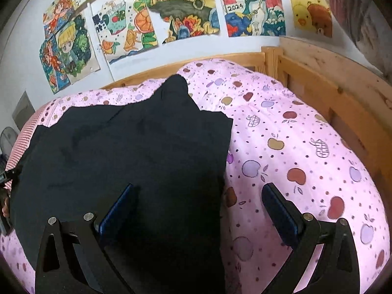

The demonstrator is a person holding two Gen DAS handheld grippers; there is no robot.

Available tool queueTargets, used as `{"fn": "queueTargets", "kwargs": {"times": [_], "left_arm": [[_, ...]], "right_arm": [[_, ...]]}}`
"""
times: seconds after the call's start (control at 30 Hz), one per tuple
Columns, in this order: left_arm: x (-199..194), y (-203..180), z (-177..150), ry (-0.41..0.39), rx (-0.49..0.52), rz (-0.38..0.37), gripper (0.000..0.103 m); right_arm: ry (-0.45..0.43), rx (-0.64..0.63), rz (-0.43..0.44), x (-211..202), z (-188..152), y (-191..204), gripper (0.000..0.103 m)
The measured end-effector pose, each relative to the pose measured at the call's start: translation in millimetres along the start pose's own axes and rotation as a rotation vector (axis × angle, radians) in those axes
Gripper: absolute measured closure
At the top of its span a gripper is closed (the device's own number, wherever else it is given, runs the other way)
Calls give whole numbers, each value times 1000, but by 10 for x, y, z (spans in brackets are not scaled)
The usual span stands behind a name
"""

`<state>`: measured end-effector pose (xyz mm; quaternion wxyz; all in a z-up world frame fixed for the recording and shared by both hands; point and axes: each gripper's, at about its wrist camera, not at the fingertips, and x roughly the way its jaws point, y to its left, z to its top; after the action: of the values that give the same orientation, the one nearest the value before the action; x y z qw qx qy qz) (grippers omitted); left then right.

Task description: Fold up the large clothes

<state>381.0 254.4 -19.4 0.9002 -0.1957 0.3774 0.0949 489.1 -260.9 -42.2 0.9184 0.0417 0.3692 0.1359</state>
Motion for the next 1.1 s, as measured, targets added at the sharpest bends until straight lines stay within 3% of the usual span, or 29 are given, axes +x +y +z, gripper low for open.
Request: {"fn": "queueTargets", "kwargs": {"times": [0.2,0.47,0.63,1.1], "left_arm": [[192,124,-23,48,-39,-79,0],[392,130,-3,101,-16,-140,0],[528,166,46,155,-32,-202,0],[701,106,89,209,11,-318,0]], "right_arm": [[66,-53,81,209,6,85,2],[165,44,230,522,-45,-63,1],[181,80,277,645,-123,-83,1],[213,49,411,770,-79,76,1]]}}
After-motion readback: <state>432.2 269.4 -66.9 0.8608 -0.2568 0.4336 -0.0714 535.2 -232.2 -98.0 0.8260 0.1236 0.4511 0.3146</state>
